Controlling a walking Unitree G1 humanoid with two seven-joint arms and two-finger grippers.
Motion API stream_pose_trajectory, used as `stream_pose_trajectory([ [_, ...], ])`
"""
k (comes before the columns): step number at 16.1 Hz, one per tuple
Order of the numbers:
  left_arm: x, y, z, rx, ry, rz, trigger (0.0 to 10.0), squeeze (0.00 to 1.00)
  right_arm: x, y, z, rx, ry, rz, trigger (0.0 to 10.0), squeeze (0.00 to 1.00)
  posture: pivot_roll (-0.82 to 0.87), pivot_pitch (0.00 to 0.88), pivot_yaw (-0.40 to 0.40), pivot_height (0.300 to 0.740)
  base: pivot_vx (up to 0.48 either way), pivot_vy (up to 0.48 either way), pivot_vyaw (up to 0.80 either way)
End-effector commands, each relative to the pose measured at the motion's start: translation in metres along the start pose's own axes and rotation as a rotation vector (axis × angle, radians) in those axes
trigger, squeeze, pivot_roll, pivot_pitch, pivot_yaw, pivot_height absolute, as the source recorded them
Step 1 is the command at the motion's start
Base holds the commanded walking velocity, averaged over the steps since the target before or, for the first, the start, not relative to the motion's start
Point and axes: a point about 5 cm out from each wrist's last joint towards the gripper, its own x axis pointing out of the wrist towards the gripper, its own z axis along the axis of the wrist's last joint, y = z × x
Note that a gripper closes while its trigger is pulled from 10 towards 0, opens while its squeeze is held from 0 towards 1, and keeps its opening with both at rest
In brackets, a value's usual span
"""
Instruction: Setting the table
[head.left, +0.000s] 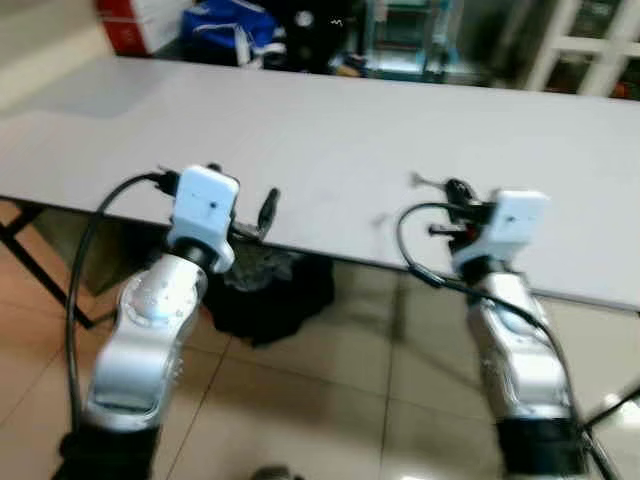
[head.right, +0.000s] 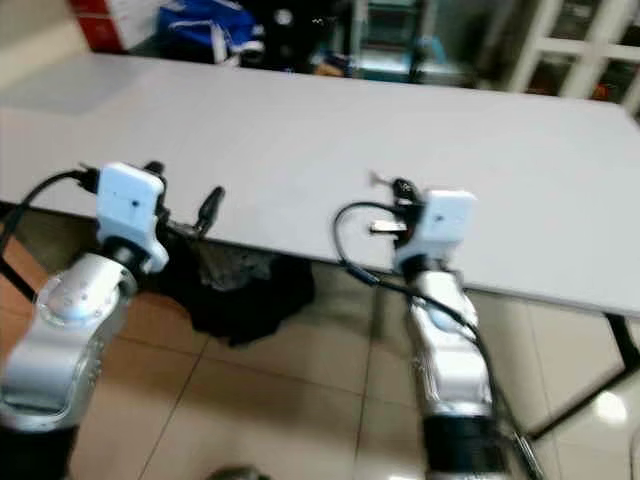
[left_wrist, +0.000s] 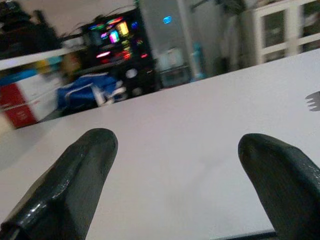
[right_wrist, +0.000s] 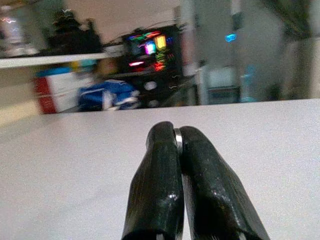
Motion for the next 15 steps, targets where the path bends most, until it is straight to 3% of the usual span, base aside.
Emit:
stream_pose_trajectory([
  [1, 0.001, -0.004, 0.003, -0.008, -0.013, -0.015, 10.0, 0.0, -0.001, -0.008, 0.004, -0.027, -0.01, -0.015, 10.0, 0.0, 0.05, 0.001, 0.023, 0.74, 0.48, 0.0, 0.0],
  [4, -0.002, -0.004, 0.001, 0.003, -0.003, -0.026, 10.0, 0.0, -0.002, -0.004, 0.003, -0.031, -0.014, 0.014, 10.0, 0.0, 0.06, 0.0, 0.019, 0.74, 0.444, 0.0, 0.0],
  [7, -0.012, -0.003, -0.005, 0.027, 0.026, -0.099, 10.0, 0.0, -0.004, 0.007, 0.013, -0.1, -0.108, 0.107, 10.0, 0.0, 0.06, 0.009, 0.022, 0.74, 0.0, 0.0, 0.0],
  [9, -0.026, 0.007, -0.007, -0.005, 0.012, -0.171, 10.0, 0.0, -0.01, 0.016, 0.018, -0.235, -0.187, 0.221, 10.0, 0.0, 0.06, 0.018, 0.021, 0.74, 0.0, 0.0, 0.0],
  [11, -0.041, 0.021, -0.013, 0.044, 0.065, -0.232, 10.0, 0.0, -0.012, 0.02, 0.02, -0.309, -0.229, 0.276, 10.0, 0.0, 0.07, 0.03, 0.012, 0.74, 0.0, 0.0, 0.0],
  [13, -0.045, 0.023, -0.013, 0.044, 0.091, -0.253, 10.0, 0.0, -0.014, 0.026, 0.018, -0.398, -0.245, 0.333, 10.0, 0.0, 0.07, 0.033, 0.013, 0.74, 0.0, 0.0, 0.0],
  [14, -0.048, 0.021, -0.014, 0.055, 0.097, -0.283, 10.0, 0.0, -0.015, 0.03, 0.012, -0.488, -0.244, 0.378, 10.0, 0.0, 0.07, 0.035, 0.017, 0.74, 0.0, 0.0, 0.0],
  [15, -0.052, 0.016, -0.019, 0.064, 0.122, -0.335, 10.0, 0.0, -0.016, 0.036, 0.005, -0.643, -0.255, 0.43, 10.0, 0.0, 0.07, 0.038, 0.021, 0.74, 0.0, 0.0, 0.0],
])
